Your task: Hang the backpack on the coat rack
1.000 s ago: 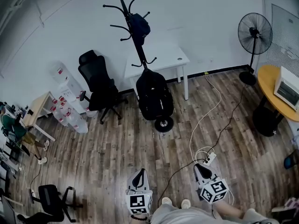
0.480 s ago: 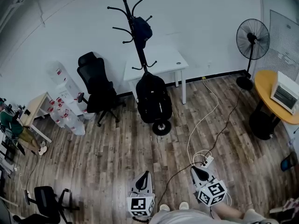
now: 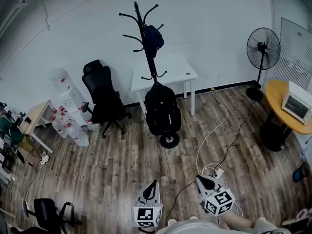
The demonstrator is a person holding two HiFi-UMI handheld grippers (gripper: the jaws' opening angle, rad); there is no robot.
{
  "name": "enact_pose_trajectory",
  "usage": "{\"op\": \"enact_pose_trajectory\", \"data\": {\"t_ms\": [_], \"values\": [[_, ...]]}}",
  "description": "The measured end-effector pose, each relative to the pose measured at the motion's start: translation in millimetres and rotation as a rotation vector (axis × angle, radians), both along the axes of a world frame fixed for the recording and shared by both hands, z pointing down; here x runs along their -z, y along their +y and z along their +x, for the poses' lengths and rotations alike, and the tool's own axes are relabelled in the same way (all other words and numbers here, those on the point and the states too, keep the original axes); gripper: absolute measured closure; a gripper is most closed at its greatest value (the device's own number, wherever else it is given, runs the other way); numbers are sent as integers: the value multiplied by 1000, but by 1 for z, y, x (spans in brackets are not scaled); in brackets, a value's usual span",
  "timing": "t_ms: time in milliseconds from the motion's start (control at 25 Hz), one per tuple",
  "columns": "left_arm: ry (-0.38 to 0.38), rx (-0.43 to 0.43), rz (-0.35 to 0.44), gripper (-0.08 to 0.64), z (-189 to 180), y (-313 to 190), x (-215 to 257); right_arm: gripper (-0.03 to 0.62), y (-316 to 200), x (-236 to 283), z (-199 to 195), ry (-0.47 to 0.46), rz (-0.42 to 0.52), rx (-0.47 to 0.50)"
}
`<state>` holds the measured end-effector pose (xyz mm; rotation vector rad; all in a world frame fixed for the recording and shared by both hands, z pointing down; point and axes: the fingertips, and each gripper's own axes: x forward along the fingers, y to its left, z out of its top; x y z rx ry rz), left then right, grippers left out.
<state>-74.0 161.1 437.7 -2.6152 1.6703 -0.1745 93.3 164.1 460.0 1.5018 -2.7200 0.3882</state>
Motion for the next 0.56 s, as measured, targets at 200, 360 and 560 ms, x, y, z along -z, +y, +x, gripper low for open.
{"op": "enact_pose_trajectory", "data": {"t_ms": [200, 360, 560], "values": [[10, -8, -8, 551, -9, 3, -7, 577, 0, -3, -12, 6, -2, -2], [16, -17, -12, 551, -11, -1, -8, 578, -3, -4, -14, 11, -7, -14], [14, -19, -19, 551, -14, -1, -14, 577, -2, -9, -14, 15, -12, -29]]}}
